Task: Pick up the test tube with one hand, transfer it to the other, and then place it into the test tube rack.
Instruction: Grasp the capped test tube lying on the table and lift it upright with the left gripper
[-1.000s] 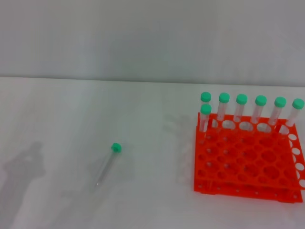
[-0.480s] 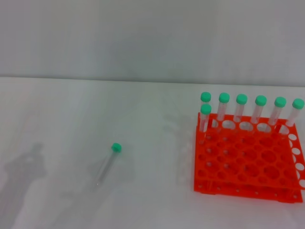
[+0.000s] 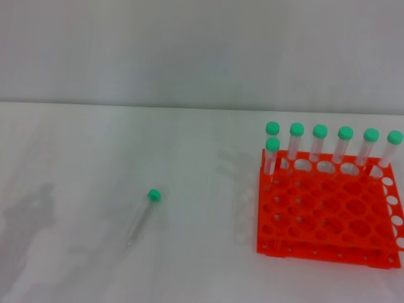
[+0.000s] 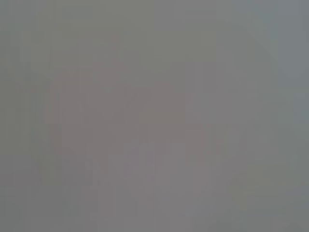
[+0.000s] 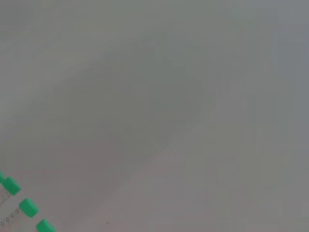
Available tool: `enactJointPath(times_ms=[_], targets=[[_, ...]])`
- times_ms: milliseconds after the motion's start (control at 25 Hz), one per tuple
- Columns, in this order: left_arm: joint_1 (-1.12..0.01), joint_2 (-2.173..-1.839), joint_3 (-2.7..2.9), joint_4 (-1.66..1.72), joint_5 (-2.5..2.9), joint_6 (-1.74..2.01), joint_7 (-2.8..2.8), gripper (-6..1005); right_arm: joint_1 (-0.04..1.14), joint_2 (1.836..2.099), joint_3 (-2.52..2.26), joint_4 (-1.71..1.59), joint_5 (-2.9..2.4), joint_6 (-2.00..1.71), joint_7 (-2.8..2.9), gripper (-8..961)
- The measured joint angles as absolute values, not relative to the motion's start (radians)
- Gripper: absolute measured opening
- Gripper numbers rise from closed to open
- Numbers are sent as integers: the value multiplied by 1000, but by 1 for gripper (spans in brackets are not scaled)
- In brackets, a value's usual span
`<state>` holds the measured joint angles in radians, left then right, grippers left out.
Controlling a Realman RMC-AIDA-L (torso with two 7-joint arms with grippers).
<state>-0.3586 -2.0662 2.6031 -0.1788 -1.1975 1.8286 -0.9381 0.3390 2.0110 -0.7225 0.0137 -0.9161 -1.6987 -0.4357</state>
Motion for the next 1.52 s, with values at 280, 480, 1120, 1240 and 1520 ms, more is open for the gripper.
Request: enactJointPath(times_ms=[280,480,1120,1240,1520], targets=[[-403,-2043,2612,-253,-1189,1809,-1094,9,339,2011,-722,14,-916,-1696,-437,15],[-421,-2024,2615,-253,-1194,1819,-1155,13,339,2011,-722,16,-916,-1696,-438,17],[-519,-1945,2732,-482,-1194,1722,-1548,23,328,2010,-707,15,-892,-1689,-435,22],[-530,-1938,2743,-494,-1205,1725,-1555,57,327,2010,-700,15,-889,-1680,-435,24],[-535,-1957,2751,-491,-1353,1826,-1491,307,328,2009,-699,13,-888,-1641,-434,26]])
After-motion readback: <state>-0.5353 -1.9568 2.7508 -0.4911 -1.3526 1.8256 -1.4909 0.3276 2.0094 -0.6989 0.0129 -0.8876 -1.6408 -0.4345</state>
